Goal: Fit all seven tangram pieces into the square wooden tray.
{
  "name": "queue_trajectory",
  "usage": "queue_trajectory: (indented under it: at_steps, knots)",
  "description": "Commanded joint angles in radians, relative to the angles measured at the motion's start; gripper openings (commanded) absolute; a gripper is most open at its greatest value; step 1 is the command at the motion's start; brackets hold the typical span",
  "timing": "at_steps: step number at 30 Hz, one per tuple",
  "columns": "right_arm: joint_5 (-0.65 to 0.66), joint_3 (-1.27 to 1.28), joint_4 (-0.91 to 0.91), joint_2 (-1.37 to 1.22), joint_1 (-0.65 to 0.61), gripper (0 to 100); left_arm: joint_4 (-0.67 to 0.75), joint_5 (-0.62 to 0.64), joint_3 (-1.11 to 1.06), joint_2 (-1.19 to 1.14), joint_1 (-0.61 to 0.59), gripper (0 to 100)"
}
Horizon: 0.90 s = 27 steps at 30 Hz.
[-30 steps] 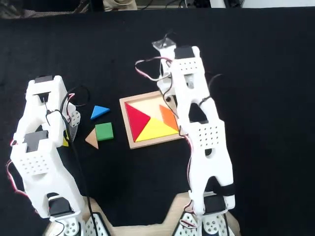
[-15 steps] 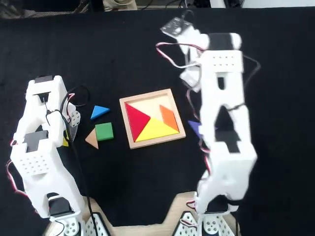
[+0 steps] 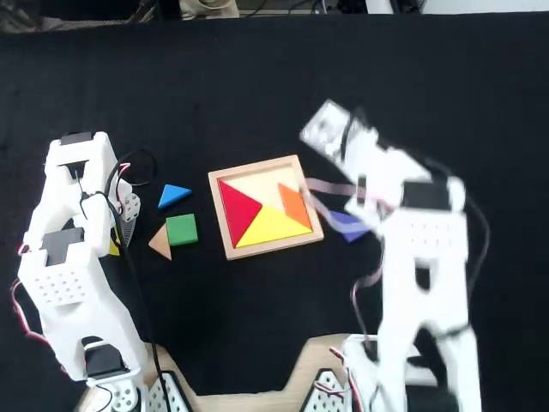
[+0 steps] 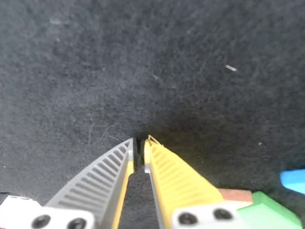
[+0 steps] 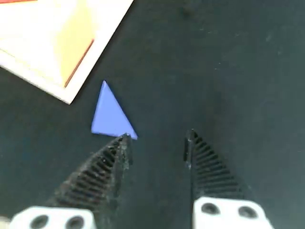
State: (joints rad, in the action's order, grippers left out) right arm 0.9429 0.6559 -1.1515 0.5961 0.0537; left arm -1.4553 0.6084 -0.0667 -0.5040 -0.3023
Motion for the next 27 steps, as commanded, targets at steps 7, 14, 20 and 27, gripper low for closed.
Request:
queue_trajectory:
  at_steps: [7, 14, 20, 27]
  knots:
    - [0.072, 0.225, 0.092, -0.044, -0.005, 19.0, 0.017, 0.003, 0.024, -0.003, 0.035, 6]
    - [0.186, 0.168, 0.049, -0.206, -0.032, 29.3, 0.017, 0.003, 0.027, -0.003, 0.035, 6]
    - [0.186, 0.145, 0.101, -0.328, -0.049, 29.2, 0.017, 0.003, 0.027, -0.003, 0.035, 6]
    - [0.241, 0.137, 0.190, -0.398, -0.017, 27.0, 0.017, 0.003, 0.027, -0.003, 0.035, 6]
